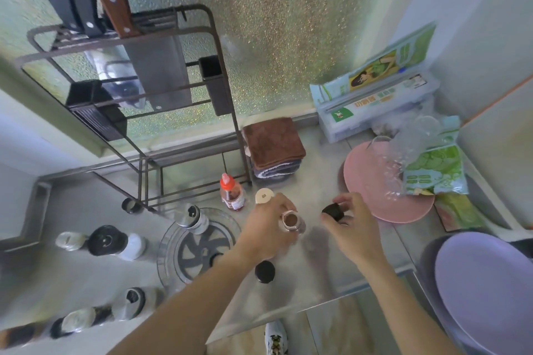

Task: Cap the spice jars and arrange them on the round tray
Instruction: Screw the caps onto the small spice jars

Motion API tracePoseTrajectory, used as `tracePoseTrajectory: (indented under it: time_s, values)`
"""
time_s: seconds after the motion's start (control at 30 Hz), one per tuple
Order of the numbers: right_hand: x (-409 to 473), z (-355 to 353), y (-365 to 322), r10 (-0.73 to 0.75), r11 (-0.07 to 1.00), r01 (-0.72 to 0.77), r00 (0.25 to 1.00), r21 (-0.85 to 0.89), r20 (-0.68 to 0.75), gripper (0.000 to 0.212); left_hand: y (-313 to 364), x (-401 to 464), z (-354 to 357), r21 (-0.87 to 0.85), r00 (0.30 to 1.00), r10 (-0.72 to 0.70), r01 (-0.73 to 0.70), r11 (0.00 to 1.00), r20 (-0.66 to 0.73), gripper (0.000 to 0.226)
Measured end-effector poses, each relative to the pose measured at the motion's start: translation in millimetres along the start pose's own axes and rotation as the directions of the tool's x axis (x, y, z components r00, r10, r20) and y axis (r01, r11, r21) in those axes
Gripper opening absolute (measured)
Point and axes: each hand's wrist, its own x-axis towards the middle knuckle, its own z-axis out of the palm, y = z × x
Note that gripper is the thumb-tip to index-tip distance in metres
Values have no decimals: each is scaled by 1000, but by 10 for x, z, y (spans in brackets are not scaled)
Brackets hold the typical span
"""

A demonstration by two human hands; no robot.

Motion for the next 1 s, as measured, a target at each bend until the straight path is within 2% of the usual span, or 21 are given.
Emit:
tracePoseTrajectory:
  time_s: [0.07,0.1,0.2,0.33,0.5,0.6,0.73,0.83,0.93,1.0]
  values:
    - [-135,-190,-355,33,962,-38,999,272,23,29,156,-137,-138,-135,997,-1,-9,991,-75,41]
    - [-204,-280,-520,20,938,-29,999,345,31,23,243,-217,-208,-189,995,2,-21,982,-98,41]
    - [-419,-518,-946,-57,909,24,996,416,67,12,488,-461,-381,-302,990,19,-61,951,-142,43]
    - [-673,-770,-1291,-155,881,80,980,465,124,23,771,-779,-629,-378,982,71,-133,916,-175,43]
    - [-859,-1036,-1467,-330,915,243,910,322,252,50,975,-1097,-851,-339,962,127,-206,918,-241,45]
    - [-934,-1165,-1560,-447,894,399,832,205,329,52,1056,-1217,-892,-308,950,179,-256,916,-257,39]
    - [-996,-1294,-1657,-498,854,515,768,74,402,53,1150,-1293,-882,-217,935,259,-313,925,-244,37]
    - [-1032,-1340,-1729,-470,857,516,775,6,423,45,1184,-1350,-869,-215,926,280,-336,917,-253,35]
    - [-1064,-1297,-1801,-403,845,502,824,-184,399,26,1196,-1397,-861,-199,920,300,-353,914,-252,35]
    - [-1088,-1286,-1820,-388,821,511,827,-255,407,28,1191,-1417,-851,-187,916,313,-364,912,-252,35]
